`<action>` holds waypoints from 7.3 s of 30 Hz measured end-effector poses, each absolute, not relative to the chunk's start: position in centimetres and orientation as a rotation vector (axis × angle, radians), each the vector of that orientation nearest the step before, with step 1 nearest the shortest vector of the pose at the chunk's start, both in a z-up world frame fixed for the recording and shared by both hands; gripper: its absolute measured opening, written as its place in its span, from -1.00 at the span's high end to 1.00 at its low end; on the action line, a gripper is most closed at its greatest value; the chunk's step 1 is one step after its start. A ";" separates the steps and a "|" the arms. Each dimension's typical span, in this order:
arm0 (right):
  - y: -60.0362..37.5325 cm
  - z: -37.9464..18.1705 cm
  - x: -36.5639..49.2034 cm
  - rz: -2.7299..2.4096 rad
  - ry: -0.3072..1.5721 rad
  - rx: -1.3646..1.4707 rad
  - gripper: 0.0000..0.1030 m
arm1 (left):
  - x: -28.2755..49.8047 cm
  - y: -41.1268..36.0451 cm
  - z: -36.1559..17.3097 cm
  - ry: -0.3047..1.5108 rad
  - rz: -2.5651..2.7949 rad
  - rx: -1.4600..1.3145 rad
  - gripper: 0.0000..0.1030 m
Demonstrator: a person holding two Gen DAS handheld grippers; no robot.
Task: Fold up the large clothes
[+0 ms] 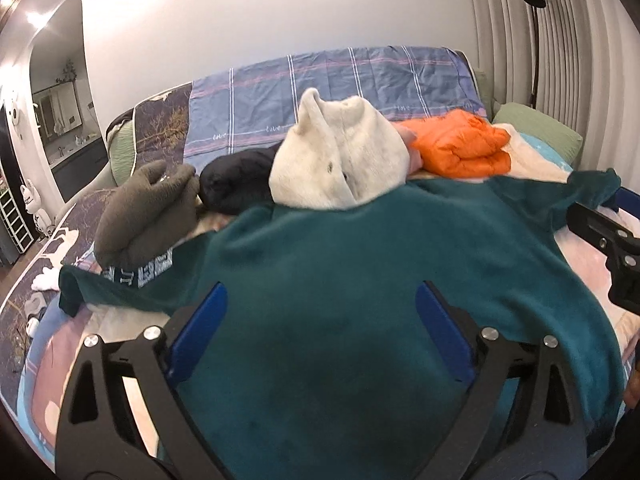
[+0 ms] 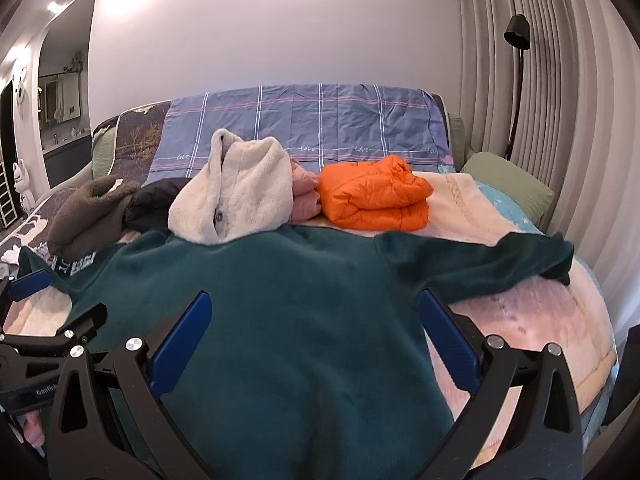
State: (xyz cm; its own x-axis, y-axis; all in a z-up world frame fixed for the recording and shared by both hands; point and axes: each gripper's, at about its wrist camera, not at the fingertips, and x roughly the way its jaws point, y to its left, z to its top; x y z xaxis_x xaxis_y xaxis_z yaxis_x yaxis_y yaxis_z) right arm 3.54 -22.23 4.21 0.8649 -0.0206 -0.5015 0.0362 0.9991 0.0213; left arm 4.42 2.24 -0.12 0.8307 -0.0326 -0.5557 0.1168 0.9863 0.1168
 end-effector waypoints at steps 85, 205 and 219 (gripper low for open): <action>-14.0 3.9 47.2 0.036 0.690 -0.071 0.75 | 47.4 7.3 -0.4 0.700 -0.066 -0.013 0.87; -22.9 -4.3 24.2 0.500 0.928 0.389 0.49 | 12.4 0.0 3.3 0.498 -0.715 0.349 0.72; -29.1 0.9 14.4 0.472 0.943 0.262 0.07 | 5.2 4.7 -1.2 0.597 -0.748 0.298 0.52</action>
